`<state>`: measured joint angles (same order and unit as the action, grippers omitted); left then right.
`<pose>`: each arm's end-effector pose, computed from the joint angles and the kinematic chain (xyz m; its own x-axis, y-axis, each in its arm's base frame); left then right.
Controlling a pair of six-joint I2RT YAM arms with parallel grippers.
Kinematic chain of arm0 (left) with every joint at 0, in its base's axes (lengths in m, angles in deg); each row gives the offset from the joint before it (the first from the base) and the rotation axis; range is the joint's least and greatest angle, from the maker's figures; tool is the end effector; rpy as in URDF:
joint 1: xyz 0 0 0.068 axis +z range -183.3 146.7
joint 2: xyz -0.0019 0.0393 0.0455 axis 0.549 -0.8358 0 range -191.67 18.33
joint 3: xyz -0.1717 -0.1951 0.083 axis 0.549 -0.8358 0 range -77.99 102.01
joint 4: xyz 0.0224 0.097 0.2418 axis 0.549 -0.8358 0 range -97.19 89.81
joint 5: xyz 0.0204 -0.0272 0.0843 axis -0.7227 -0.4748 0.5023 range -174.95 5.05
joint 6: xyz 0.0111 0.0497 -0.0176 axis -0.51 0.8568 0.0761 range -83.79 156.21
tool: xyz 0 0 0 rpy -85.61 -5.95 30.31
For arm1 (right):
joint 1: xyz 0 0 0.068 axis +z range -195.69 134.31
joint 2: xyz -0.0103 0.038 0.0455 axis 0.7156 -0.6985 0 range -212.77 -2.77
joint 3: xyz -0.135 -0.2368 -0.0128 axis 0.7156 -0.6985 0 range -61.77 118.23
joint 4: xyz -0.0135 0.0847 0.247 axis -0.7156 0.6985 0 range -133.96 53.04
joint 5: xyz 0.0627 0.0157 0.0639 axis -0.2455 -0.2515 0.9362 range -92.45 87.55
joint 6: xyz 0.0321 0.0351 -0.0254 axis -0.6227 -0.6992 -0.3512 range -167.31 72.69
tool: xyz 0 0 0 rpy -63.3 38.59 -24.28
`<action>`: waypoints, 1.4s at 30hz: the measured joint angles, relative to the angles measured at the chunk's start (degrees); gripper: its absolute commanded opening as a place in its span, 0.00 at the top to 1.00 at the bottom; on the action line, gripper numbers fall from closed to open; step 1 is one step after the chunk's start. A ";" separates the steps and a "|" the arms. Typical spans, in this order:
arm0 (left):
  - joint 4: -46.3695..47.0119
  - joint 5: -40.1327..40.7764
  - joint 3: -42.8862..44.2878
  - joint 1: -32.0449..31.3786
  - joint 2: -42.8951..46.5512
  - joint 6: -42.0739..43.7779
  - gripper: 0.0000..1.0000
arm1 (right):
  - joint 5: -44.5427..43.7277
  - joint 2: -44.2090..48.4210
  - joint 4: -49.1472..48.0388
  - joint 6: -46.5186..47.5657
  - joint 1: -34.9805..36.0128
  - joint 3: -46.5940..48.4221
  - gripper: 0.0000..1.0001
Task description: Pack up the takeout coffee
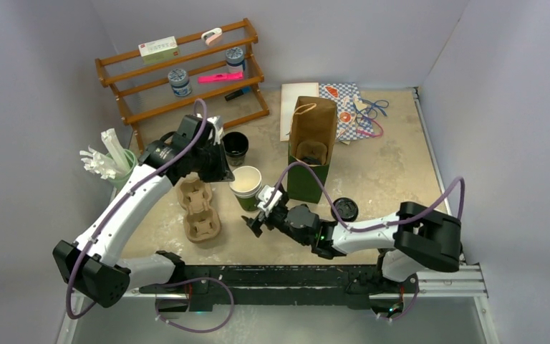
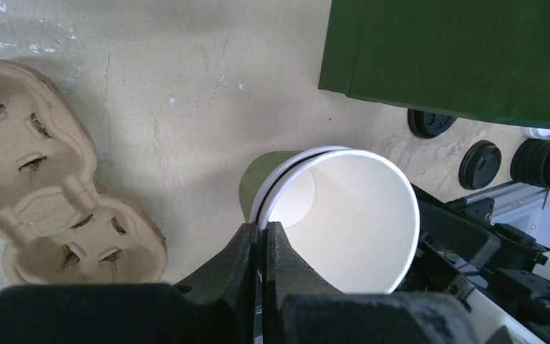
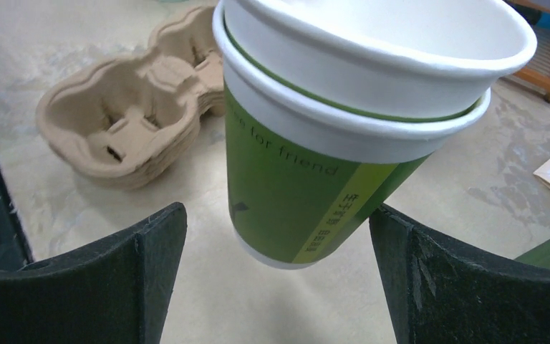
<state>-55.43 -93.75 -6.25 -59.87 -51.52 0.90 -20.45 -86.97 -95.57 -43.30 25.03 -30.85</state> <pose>0.2096 -0.1110 0.3419 -0.8882 -0.1945 -0.4162 0.0126 0.8954 -0.4452 0.1079 0.2755 0.2125 0.0460 -0.0699 -0.9965 -0.7944 0.6022 -0.0789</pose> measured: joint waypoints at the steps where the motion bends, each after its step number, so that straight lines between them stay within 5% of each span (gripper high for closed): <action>1: -0.33 0.02 0.55 0.00 0.02 0.04 1.00 | -0.81 -1.01 -1.20 -0.15 0.00 0.39 0.01; 6: -1.77 0.00 1.81 0.00 0.98 0.13 1.00 | -3.74 -5.07 -6.21 -0.63 0.00 1.90 0.09; 12: -3.93 0.39 2.16 0.00 2.36 -0.13 1.00 | -6.56 -9.25 -10.67 -1.70 0.00 3.56 0.36; 31: -17.77 9.25 17.88 -0.20 -4.57 0.00 1.00 | -7.65 -22.75 -32.81 -3.61 0.33 7.65 0.41; 42: -17.90 16.33 23.71 1.07 -2.93 0.00 1.00 | -9.92 -31.47 -23.50 -5.57 0.20 6.14 0.41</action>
<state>-73.33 -77.42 17.47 -58.80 -54.44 0.90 -30.38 -118.45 -119.07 -48.87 25.22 -24.71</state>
